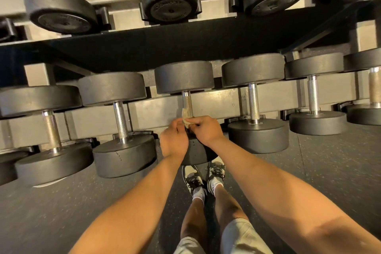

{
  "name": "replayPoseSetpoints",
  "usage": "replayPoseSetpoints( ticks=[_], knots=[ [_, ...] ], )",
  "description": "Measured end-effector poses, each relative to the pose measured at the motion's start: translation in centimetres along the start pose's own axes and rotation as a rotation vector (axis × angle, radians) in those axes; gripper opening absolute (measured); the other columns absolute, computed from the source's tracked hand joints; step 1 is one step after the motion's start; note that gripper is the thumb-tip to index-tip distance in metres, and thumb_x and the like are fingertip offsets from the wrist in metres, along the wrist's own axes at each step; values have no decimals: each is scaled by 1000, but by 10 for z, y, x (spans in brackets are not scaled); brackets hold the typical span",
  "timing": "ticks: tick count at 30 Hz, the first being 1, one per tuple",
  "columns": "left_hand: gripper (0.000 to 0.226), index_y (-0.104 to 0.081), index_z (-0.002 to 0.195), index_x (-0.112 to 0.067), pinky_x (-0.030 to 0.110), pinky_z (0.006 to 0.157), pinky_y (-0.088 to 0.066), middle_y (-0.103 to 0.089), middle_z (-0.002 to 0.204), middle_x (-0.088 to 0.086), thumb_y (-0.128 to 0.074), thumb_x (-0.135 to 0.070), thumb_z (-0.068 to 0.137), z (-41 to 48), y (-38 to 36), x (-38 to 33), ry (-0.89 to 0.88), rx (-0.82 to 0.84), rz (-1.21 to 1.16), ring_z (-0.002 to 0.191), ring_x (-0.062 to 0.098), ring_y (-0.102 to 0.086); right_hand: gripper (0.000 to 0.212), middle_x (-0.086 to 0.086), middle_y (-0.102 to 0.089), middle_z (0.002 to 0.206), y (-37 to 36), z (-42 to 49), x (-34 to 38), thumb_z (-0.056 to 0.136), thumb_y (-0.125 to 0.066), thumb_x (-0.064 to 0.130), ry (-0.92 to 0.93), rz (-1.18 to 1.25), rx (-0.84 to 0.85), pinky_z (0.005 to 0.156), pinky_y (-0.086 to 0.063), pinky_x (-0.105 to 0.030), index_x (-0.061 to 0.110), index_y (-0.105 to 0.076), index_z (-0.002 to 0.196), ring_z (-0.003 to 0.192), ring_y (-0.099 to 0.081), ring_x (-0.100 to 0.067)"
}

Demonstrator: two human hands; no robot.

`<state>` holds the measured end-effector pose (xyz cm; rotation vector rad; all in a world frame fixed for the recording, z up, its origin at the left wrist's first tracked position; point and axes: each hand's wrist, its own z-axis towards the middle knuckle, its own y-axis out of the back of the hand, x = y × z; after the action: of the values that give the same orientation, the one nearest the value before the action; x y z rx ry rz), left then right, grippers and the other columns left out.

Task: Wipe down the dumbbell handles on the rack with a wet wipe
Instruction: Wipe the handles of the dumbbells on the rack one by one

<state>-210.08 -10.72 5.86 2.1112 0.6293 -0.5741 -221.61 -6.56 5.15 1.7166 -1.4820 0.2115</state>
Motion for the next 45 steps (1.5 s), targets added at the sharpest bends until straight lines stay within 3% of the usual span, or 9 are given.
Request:
replayPoseSetpoints(
  ticks=[3,10,14,20,24,28,33,40,45],
  knots=[
    [35,-62,133,-24,29,86,-46,-71,119,4,-37,-29,109,-5,2,7,-51,39,-10,103,20,-64,25,10,-68,127,3,-6,3,98,-55,32,-66,-172,57,122,-13,-53,41,-73,112,125,-54,-18],
    [34,-58,137,-30,28,106,-43,-64,132,-10,-41,-34,108,-11,14,3,-106,176,-177,119,9,-58,19,-3,-72,112,4,-26,6,97,-62,13,2,339,-50,96,-52,-32,22,-70,113,104,-65,-18],
    [31,-64,131,-21,28,102,-46,-67,128,-3,-43,-25,108,1,19,-9,-181,180,-173,118,13,-61,15,-4,-70,100,0,-34,20,99,-60,18,14,440,-151,77,-55,-31,23,-55,111,89,-67,-19],
    [17,-72,109,-19,39,95,-57,-75,105,-5,-57,-20,102,25,18,-8,-121,173,-228,98,12,-70,28,-6,-57,124,-5,-27,36,104,-44,12,104,338,-169,97,-50,-28,17,-65,121,110,-58,-18],
    [18,-73,102,-13,3,72,-46,-70,94,-7,-57,-5,100,32,15,-16,-127,-54,-232,83,0,-63,32,0,-66,122,-7,-18,28,103,-46,18,140,204,-247,103,-49,-38,25,-61,130,109,-61,-17],
    [22,-73,103,-11,3,70,-44,-66,91,-12,-54,-1,98,52,10,-33,-109,-209,-375,82,-3,-60,32,-2,-68,120,-10,-10,8,102,-49,18,79,111,-344,99,-50,-45,21,-63,130,107,-63,-22],
    [16,-67,114,-14,9,77,-47,-67,99,-8,-60,-11,100,56,-7,-36,-109,-76,-320,91,2,-61,32,6,-64,127,-14,-9,7,101,-47,26,-22,62,-339,95,-50,-40,31,-62,129,110,-62,-18],
    [20,-63,83,-21,26,84,-52,-68,83,-4,-68,-2,88,53,-5,-11,-209,21,-243,84,16,-64,31,5,-66,124,-10,-11,10,98,-49,26,-44,70,-307,91,-50,-38,31,-64,125,108,-63,-21],
    [18,-69,97,0,9,74,-47,-66,84,-4,-54,9,95,63,-6,-29,-252,-105,-190,74,-1,-60,33,4,-64,127,-10,-9,8,97,-49,29,-64,71,-279,95,-50,-42,31,-62,128,110,-62,-22]
  ],
)
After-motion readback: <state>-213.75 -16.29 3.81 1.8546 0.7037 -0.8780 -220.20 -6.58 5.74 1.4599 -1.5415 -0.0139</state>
